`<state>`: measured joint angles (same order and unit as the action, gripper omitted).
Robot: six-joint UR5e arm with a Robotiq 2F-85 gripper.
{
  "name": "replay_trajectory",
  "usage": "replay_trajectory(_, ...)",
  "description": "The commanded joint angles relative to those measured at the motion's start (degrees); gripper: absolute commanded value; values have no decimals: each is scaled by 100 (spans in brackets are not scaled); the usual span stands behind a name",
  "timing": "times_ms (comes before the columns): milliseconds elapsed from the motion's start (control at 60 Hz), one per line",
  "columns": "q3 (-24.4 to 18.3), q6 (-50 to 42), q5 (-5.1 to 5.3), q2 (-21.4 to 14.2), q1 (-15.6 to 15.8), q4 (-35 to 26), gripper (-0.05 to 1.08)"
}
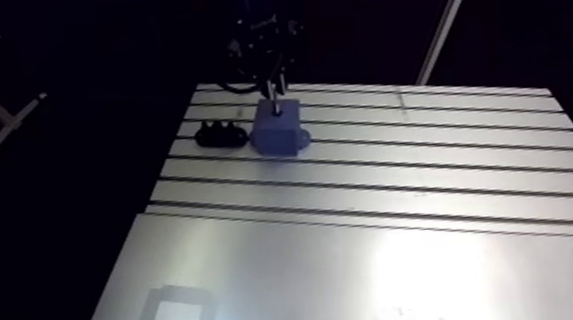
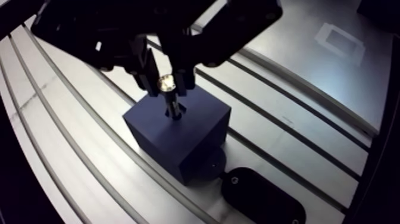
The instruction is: Pick up the M10 bolt and insert it into the hex recess until seated.
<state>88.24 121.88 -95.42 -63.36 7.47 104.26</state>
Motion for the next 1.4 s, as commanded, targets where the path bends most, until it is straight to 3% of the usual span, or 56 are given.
replay_trajectory(17,4,-1,10,4,1,27,103)
replay_trajectory(1400,128,-19,1,13,-17,72,103)
